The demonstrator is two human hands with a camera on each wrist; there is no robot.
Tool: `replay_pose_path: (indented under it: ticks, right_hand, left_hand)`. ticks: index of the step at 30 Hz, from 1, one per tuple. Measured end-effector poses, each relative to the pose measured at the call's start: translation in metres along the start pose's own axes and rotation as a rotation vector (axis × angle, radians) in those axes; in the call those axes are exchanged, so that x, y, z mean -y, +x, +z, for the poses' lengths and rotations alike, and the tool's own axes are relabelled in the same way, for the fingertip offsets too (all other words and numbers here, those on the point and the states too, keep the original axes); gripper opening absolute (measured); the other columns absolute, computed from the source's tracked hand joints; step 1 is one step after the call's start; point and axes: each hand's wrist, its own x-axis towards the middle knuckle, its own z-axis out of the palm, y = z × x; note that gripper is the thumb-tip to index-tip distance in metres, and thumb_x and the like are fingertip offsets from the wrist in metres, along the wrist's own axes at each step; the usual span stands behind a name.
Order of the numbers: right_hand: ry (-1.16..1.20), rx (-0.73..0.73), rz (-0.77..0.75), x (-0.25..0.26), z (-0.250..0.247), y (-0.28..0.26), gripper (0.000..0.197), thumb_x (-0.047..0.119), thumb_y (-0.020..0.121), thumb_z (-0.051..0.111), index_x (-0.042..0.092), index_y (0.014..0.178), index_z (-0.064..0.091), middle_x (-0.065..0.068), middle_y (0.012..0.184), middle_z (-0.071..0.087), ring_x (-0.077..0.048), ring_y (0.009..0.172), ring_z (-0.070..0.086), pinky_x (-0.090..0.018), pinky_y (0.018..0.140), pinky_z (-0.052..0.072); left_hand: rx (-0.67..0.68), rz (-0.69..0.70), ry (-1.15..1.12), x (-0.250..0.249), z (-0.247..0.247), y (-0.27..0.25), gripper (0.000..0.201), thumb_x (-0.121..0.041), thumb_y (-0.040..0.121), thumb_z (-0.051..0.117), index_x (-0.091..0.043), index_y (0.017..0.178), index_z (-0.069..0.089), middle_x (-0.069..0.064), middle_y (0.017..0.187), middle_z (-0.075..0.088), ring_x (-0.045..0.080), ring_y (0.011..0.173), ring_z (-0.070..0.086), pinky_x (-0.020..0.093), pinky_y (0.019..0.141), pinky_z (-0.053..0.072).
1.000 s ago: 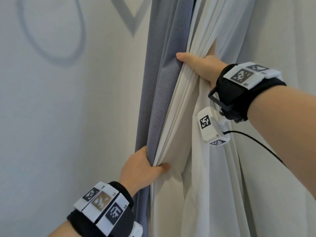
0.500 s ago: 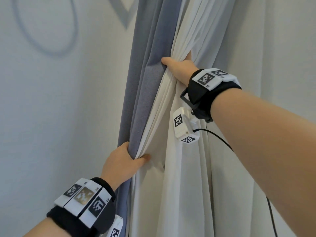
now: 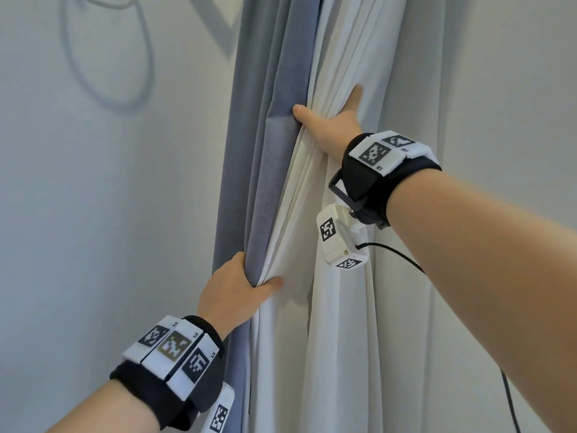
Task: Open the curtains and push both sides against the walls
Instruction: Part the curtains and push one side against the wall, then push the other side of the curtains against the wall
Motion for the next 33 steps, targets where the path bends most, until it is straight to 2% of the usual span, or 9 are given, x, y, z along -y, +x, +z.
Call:
replay_pose_path:
  ticks: [5, 9, 12, 15, 17, 21, 25, 30, 33]
  right_hand:
    - [-0.102, 0.104, 0.053, 0.017, -0.012, -0.036, 0.118, 0.063, 0.07, 0.062, 0.029, 0.144, -0.022, -0.02, 0.147, 0.032, -0.038, 0.127, 0.043, -0.046, 0.104, 0.037]
    - [-0.177, 0.16, 0.089, 0.021, -0.037, -0.069, 0.107, 0.06, 0.077, 0.058, 0.029, 0.145, -0.019, -0.013, 0.154, 0.024, -0.036, 0.135, 0.034, -0.046, 0.101, 0.035]
    - [-0.225, 0.131, 0.096, 0.013, -0.065, -0.104, 0.101, 0.057, 0.081, 0.057, 0.029, 0.147, -0.014, -0.008, 0.156, 0.021, -0.031, 0.136, 0.034, -0.04, 0.099, 0.036]
    - [-0.284, 0.082, 0.087, 0.003, -0.094, -0.142, 0.096, 0.052, 0.083, 0.058, 0.029, 0.148, -0.008, -0.007, 0.155, 0.021, -0.027, 0.136, 0.034, -0.03, 0.096, 0.033]
    - [-0.311, 0.064, 0.121, 0.0, -0.116, -0.168, 0.096, 0.053, 0.081, 0.059, 0.032, 0.148, -0.007, -0.007, 0.153, 0.027, -0.024, 0.136, 0.034, -0.028, 0.094, 0.032]
    - [-0.412, 0.016, 0.185, -0.002, -0.166, -0.224, 0.087, 0.054, 0.081, 0.059, 0.033, 0.148, 0.007, -0.005, 0.153, 0.027, -0.019, 0.138, 0.03, -0.027, 0.096, 0.029]
    - [-0.553, -0.011, 0.291, 0.01, -0.217, -0.278, 0.08, 0.051, 0.081, 0.06, 0.037, 0.146, 0.015, -0.007, 0.15, 0.032, -0.017, 0.135, 0.035, -0.024, 0.089, 0.035]
    - [-0.751, -0.026, 0.427, 0.042, -0.285, -0.338, 0.076, 0.046, 0.083, 0.06, 0.034, 0.146, 0.02, -0.012, 0.149, 0.034, -0.019, 0.135, 0.036, -0.029, 0.1, 0.034]
    - [-0.869, -0.02, 0.514, 0.066, -0.327, -0.371, 0.075, 0.047, 0.084, 0.058, 0.034, 0.146, 0.018, -0.011, 0.15, 0.033, -0.02, 0.136, 0.035, -0.027, 0.096, 0.034]
  left_hand:
    - [0.149, 0.024, -0.145, -0.01, -0.007, -0.015, 0.043, -0.038, 0.07, 0.076, -0.02, 0.103, 0.055, 0.002, 0.099, 0.066, 0.017, 0.089, 0.063, 0.035, 0.08, 0.054]
    - [0.312, 0.113, -0.156, -0.006, -0.022, -0.028, 0.049, -0.048, 0.065, 0.075, -0.033, 0.105, 0.05, -0.01, 0.099, 0.062, -0.001, 0.083, 0.061, 0.008, 0.057, 0.048]
    - [0.347, 0.202, -0.169, -0.002, -0.037, -0.046, 0.09, -0.062, 0.054, 0.068, -0.032, 0.133, 0.035, -0.022, 0.118, 0.051, -0.004, 0.101, 0.055, 0.01, 0.073, 0.045]
    - [0.357, 0.297, -0.161, -0.002, -0.048, -0.068, 0.103, -0.068, 0.052, 0.063, -0.034, 0.141, 0.025, -0.018, 0.134, 0.041, 0.001, 0.117, 0.046, 0.02, 0.091, 0.039]
    - [0.397, 0.347, -0.167, -0.009, -0.054, -0.085, 0.101, -0.07, 0.052, 0.06, -0.036, 0.141, 0.025, -0.019, 0.137, 0.039, -0.002, 0.119, 0.045, 0.026, 0.096, 0.036]
    - [0.494, 0.423, -0.232, -0.033, -0.056, -0.117, 0.09, -0.07, 0.055, 0.059, -0.045, 0.136, 0.028, -0.03, 0.13, 0.041, -0.021, 0.116, 0.038, 0.023, 0.098, 0.033]
    - [0.593, 0.502, -0.325, -0.066, -0.042, -0.147, 0.078, -0.062, 0.063, 0.061, -0.045, 0.133, 0.032, -0.028, 0.132, 0.044, -0.015, 0.122, 0.038, 0.02, 0.097, 0.032]
    - [0.698, 0.608, -0.438, -0.118, -0.006, -0.189, 0.079, -0.06, 0.063, 0.058, -0.034, 0.135, 0.036, -0.02, 0.132, 0.046, -0.007, 0.121, 0.042, 0.017, 0.095, 0.032]
    - [0.759, 0.659, -0.513, -0.153, 0.02, -0.216, 0.073, -0.051, 0.07, 0.063, -0.031, 0.135, 0.037, -0.016, 0.133, 0.048, -0.003, 0.122, 0.043, 0.02, 0.097, 0.031]
